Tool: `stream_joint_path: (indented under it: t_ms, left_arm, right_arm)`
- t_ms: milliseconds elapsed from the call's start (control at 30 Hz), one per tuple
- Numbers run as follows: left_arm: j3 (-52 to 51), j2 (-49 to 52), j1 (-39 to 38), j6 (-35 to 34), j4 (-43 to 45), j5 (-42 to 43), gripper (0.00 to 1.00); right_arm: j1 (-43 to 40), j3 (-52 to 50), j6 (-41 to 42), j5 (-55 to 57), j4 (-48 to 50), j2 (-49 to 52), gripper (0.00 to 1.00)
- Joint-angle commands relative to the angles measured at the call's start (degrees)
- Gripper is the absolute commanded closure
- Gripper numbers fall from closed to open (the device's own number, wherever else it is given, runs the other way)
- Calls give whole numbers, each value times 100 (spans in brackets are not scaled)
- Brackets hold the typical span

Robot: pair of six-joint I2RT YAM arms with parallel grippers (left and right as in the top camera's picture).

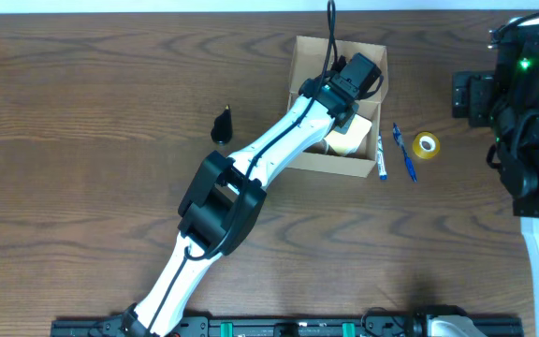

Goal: Pack container

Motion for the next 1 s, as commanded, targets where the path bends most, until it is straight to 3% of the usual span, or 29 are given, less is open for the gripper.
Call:
stream_joint_path:
  t_ms: [0, 133, 233, 400, 733, 967]
  left_arm:
    - [-17, -164, -35, 229, -35, 122, 93]
    - [-15, -166, -42, 748, -13, 1093, 93]
    - [-15, -166, -57, 1622, -68, 1812, 93]
    - [-15, -175, -55, 1851, 7, 2249, 93]
    - [-9, -177, -57, 2168, 424, 2201, 94]
    - [-48, -118, 0, 2181, 813, 1604, 94]
  right_arm:
    - [-13, 111, -81, -83, -7, 31, 1]
    - [-13, 111, -81, -83, -7, 35, 1]
    - [-13, 111, -81, -83, -24, 35, 1]
    - [-13, 111, -83, -83, -24, 35, 1]
    - [-13, 111, -85, -83, -28, 35, 1]
    - [-13, 111, -149, -81, -37, 35, 1]
